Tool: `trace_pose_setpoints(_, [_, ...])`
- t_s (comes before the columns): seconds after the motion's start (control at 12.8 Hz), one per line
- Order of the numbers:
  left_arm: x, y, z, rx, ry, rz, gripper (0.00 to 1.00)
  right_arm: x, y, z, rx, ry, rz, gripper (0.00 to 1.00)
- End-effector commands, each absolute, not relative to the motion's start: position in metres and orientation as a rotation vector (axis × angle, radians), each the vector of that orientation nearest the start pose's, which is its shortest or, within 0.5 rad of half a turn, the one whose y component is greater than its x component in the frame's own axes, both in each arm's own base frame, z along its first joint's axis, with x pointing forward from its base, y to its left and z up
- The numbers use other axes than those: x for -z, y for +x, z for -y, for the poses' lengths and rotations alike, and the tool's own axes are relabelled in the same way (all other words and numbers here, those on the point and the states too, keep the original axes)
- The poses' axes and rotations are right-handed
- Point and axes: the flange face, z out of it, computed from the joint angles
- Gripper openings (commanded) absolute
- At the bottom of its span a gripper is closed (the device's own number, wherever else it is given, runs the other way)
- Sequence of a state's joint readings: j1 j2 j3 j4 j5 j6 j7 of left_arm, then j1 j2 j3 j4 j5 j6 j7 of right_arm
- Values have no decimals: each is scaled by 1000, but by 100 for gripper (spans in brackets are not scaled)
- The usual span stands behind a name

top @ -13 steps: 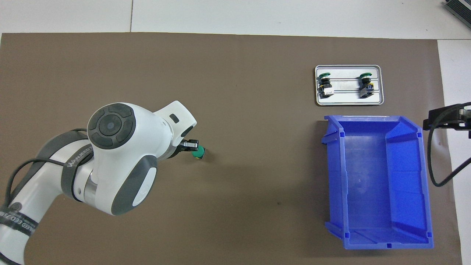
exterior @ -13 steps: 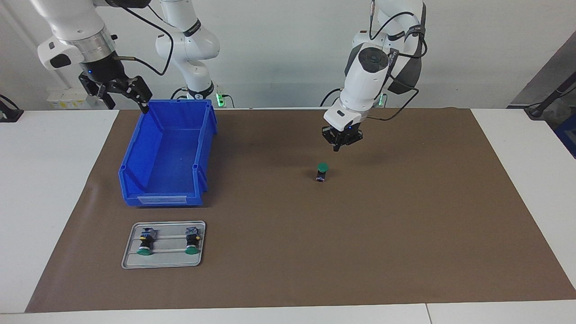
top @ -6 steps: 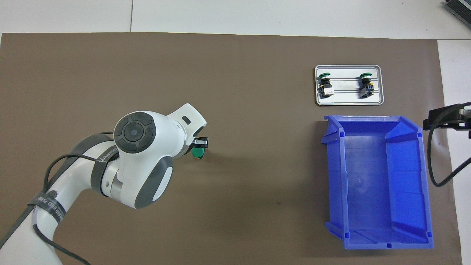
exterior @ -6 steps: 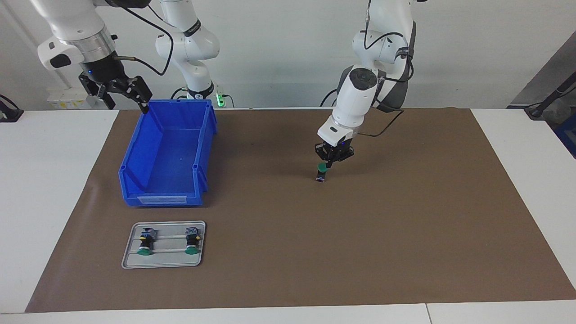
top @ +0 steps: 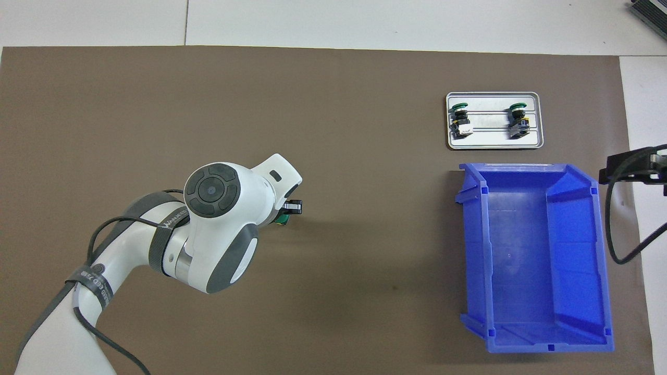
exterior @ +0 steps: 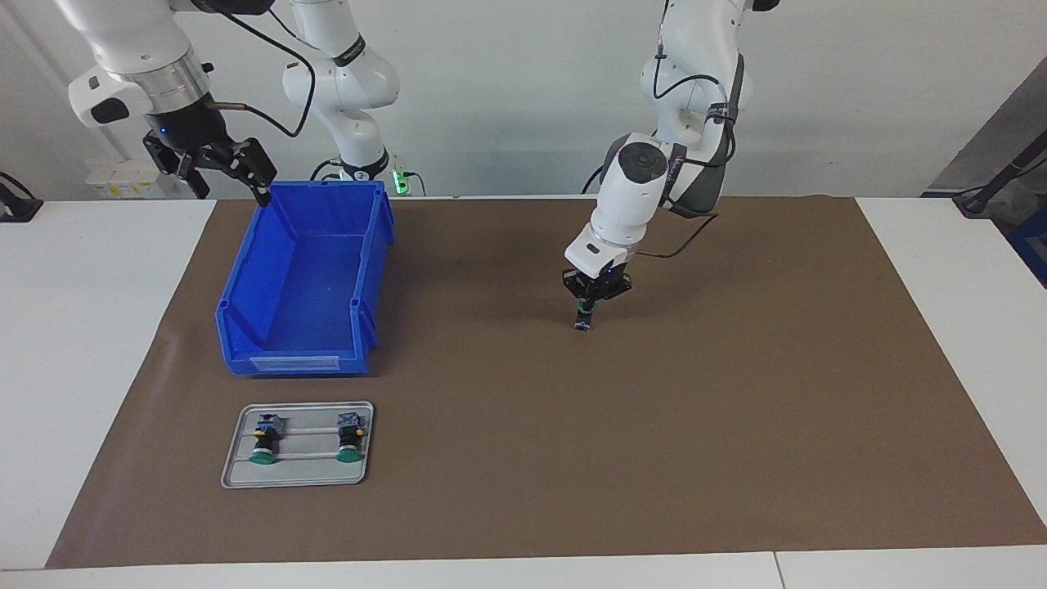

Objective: Place and press button with both arms

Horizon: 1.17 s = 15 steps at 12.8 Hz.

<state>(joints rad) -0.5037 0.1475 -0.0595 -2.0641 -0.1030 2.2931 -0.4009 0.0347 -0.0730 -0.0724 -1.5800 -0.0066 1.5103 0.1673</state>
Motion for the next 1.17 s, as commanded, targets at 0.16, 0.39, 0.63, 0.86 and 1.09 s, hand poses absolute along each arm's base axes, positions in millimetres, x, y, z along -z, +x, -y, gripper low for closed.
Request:
trace_pose_setpoints(0.16, [-358,474,309,47,-3231,-154,0,-657,520,23,-2,-3107,-285,100])
trace_pose_setpoints(0.39, [-348,475,308,79,-3240,-148,0,-657,520,23,-2,-3106,-287,100])
trace_pose_setpoints(0.63, [-338,476,308,107,-3247,-144,0,-657,520,23,-2,-3107,-285,100])
trace_pose_setpoints(0.86, [-350,489,306,119,-3251,-132,0,-657,520,23,-2,-3106,-287,100])
trace_pose_setpoints(1.09, [-376,503,310,76,-3244,-132,0,-657,520,23,-2,-3107,-285,100])
